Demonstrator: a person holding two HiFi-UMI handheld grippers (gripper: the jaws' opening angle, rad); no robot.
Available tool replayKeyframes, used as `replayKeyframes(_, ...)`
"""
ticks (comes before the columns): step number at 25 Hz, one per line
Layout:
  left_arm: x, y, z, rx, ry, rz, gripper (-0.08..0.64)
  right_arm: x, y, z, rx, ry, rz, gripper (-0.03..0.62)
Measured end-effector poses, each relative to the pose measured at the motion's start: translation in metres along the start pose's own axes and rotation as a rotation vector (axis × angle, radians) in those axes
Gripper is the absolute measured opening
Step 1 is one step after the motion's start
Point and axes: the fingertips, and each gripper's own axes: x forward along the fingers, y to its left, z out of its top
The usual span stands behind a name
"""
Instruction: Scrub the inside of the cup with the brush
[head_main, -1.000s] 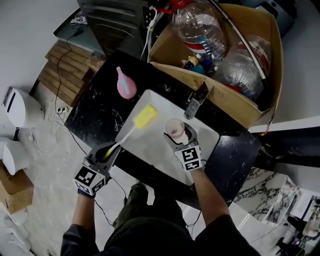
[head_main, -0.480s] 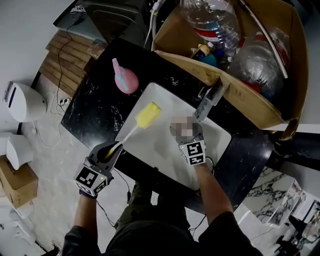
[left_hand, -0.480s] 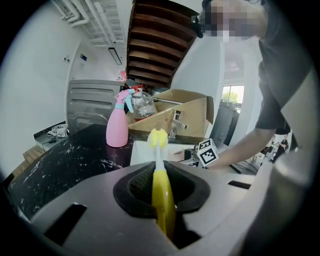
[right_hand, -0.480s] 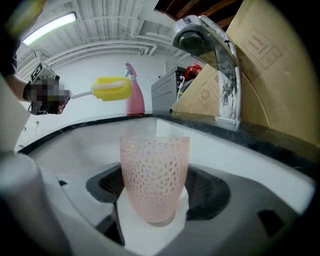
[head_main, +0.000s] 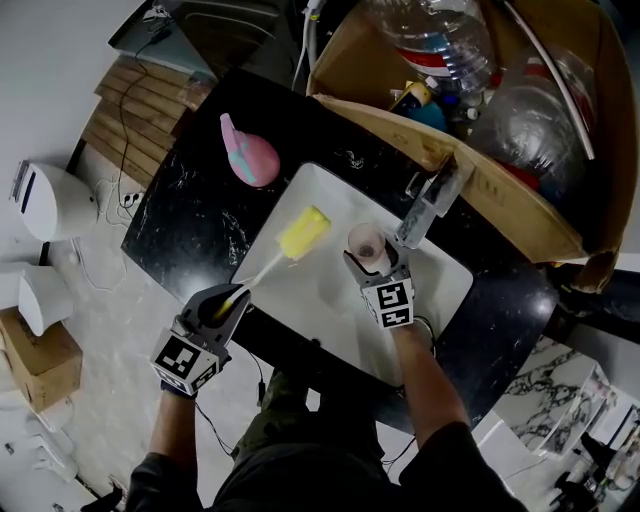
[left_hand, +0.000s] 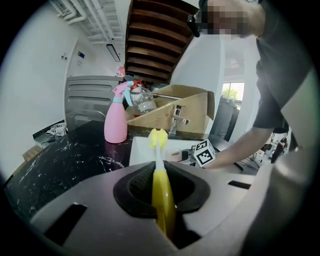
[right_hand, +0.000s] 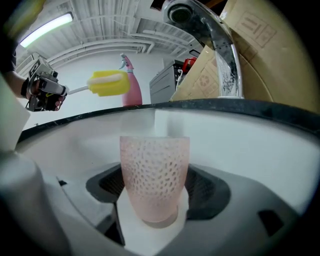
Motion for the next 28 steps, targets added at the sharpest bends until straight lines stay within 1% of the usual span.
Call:
replayKeyframes(6, 0.000, 0.000, -0.003, -0.005, 0.007, 0.005, 0.037, 0.004, -0.005, -0.014, 0.006, 0.003, -0.014, 0.360)
replayKeyframes(10, 0.000, 0.001, -0.003, -0.006, 0.007, 0.009, 0.037, 0.003, -0.005, -0.024, 0.014, 0.026, -0.020, 0.360)
replayKeyframes(17, 0.000, 0.000, -0.001, -0.009, 0.000, 0.007, 0.037, 0.002, -0.005, -0.024, 0.010, 0.045, -0.021, 0.360)
replayKeyframes(25, -0.003, -0.002, -0.003, -0.004, -0.005, 0.004, 0.037, 0.000, -0.002, -0.033, -0.011, 0.079, -0.006, 0.360)
replayKeyframes(28, -0.006, -0.004, -0.001, -0.003, -0.009, 0.003, 0.037, -0.003, -0.002, -0.029, -0.017, 0.075, -0.011, 0.365)
